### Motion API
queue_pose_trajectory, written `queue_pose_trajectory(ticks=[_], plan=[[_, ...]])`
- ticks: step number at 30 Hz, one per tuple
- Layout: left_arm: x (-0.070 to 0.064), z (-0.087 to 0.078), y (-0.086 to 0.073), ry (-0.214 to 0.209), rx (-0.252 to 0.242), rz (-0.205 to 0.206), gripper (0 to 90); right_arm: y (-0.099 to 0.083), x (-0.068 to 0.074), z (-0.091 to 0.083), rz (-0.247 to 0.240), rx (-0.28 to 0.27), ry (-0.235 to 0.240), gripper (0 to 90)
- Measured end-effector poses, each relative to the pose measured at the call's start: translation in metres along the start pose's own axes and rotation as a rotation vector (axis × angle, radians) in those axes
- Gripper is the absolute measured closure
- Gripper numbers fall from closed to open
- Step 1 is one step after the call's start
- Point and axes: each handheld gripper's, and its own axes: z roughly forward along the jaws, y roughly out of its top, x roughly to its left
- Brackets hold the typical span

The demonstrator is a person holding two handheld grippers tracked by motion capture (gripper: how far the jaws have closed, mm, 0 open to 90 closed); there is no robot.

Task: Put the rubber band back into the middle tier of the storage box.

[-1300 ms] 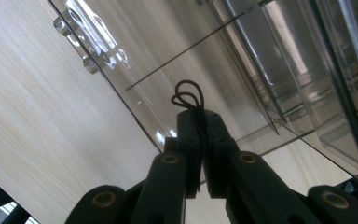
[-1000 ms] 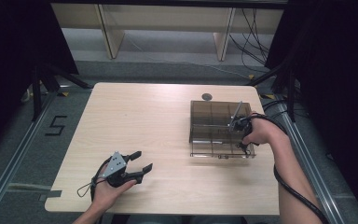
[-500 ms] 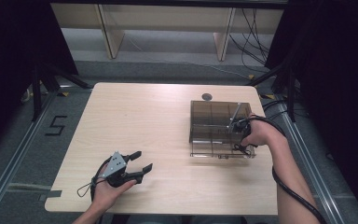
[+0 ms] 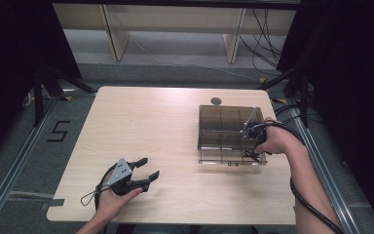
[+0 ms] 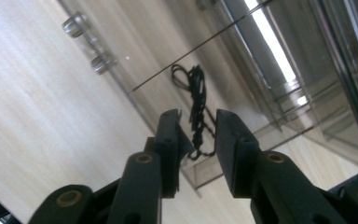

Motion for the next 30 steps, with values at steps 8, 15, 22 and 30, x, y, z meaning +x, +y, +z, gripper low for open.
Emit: queue_pose_trajectory(ticks=[8,15,22,30], plan=[[0.001,0.000,0.000,0.000,-0.002,0.000,30.7,-0.013,0.012,-0.008,-0.036,-0.017,0.007,65.7],[0.001,0.000,0.000,0.001,-0.002,-0.002,30.6,-0.027,0.027,-0.007,-0.062,-0.044,0.023,64.0],[0.001,0.000,0.000,0.003,-0.001,-0.006,30.5,-0.039,0.040,-0.005,-0.044,-0.046,-0.007,62.1],[0.001,0.000,0.000,0.003,0.000,-0.008,30.3,-0.049,0.055,0.005,-0.081,-0.050,0.011,60.7]])
